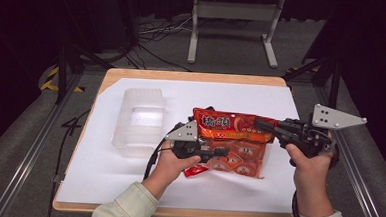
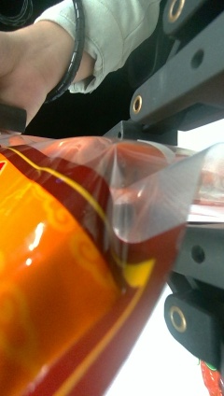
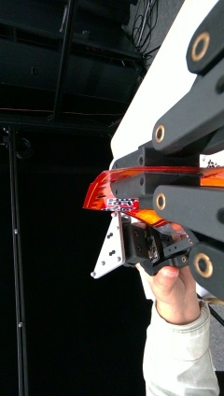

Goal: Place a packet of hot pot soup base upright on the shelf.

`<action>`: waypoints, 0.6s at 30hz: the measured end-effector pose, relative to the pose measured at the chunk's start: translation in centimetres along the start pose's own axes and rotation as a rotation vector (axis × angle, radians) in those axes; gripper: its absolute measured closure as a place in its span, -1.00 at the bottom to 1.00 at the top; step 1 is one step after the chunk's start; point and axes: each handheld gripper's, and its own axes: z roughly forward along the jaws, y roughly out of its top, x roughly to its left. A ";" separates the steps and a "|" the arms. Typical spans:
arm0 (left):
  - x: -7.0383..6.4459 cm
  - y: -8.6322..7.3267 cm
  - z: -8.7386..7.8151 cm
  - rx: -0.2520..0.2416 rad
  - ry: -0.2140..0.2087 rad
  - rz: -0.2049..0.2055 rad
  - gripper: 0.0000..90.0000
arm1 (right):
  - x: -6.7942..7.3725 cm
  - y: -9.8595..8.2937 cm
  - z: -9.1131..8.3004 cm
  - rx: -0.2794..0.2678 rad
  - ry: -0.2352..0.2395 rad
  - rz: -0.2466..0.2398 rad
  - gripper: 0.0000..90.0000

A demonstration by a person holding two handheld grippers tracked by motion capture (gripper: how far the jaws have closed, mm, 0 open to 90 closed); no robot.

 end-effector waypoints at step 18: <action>0.1 0.9 -1.6 0.003 0.031 0.008 0.57 | -0.7 -0.3 -0.3 -0.008 -0.016 0.008 0.85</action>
